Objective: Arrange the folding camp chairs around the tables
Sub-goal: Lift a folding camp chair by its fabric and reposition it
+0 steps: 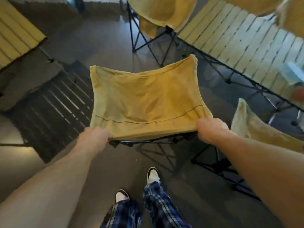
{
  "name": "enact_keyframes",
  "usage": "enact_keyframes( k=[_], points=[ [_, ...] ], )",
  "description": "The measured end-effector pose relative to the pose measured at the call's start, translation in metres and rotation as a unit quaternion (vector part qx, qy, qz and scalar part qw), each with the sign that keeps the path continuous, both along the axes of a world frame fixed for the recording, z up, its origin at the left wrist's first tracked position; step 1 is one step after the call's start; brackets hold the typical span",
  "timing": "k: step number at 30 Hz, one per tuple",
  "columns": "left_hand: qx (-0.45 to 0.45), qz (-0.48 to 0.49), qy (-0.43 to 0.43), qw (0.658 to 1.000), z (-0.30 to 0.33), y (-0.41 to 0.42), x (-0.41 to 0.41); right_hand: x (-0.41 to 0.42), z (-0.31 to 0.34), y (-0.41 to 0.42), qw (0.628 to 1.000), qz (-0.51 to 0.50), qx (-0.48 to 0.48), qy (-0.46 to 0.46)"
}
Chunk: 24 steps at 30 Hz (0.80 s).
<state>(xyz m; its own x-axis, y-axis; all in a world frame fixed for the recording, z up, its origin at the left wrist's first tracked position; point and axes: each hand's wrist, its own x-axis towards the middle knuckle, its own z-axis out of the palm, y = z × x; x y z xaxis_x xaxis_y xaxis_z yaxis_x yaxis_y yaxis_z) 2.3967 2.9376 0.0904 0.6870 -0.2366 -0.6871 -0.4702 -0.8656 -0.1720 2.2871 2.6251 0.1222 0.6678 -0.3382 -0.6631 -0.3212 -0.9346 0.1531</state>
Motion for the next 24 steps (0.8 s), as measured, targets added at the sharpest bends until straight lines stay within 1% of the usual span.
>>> enact_keyframes(
  k=[2, 6, 12, 15, 19, 22, 24],
  points=[
    [0.012, -0.022, 0.01, 1.0, 0.006, -0.034, 0.02, -0.014, -0.001, -0.02, 0.999, -0.045, 0.003, -0.005],
    [0.022, -0.143, -0.018, 0.989, -0.005, -0.098, 0.056, -0.041, -0.007, -0.052, 0.991, -0.137, 0.004, -0.003],
    [0.016, -0.266, -0.012, 0.964, -0.016, -0.154, 0.1, -0.058, -0.019, -0.052, 0.968, -0.251, 0.008, -0.006],
    [0.022, -0.294, 0.002, 0.955, -0.021, -0.17, 0.118, -0.058, -0.026, -0.044, 0.958, -0.288, 0.009, -0.001],
    [0.027, -0.348, -0.007, 0.937, -0.033, -0.176, 0.144, -0.049, -0.035, -0.034, 0.947, -0.321, 0.018, 0.001],
    [0.015, -0.358, -0.031, 0.933, -0.045, -0.169, 0.151, -0.041, -0.049, -0.024, 0.935, -0.355, 0.022, 0.01],
    [0.005, -0.342, -0.042, 0.939, -0.057, -0.162, 0.155, -0.039, -0.059, -0.016, 0.917, -0.396, 0.034, 0.028]
  ],
)
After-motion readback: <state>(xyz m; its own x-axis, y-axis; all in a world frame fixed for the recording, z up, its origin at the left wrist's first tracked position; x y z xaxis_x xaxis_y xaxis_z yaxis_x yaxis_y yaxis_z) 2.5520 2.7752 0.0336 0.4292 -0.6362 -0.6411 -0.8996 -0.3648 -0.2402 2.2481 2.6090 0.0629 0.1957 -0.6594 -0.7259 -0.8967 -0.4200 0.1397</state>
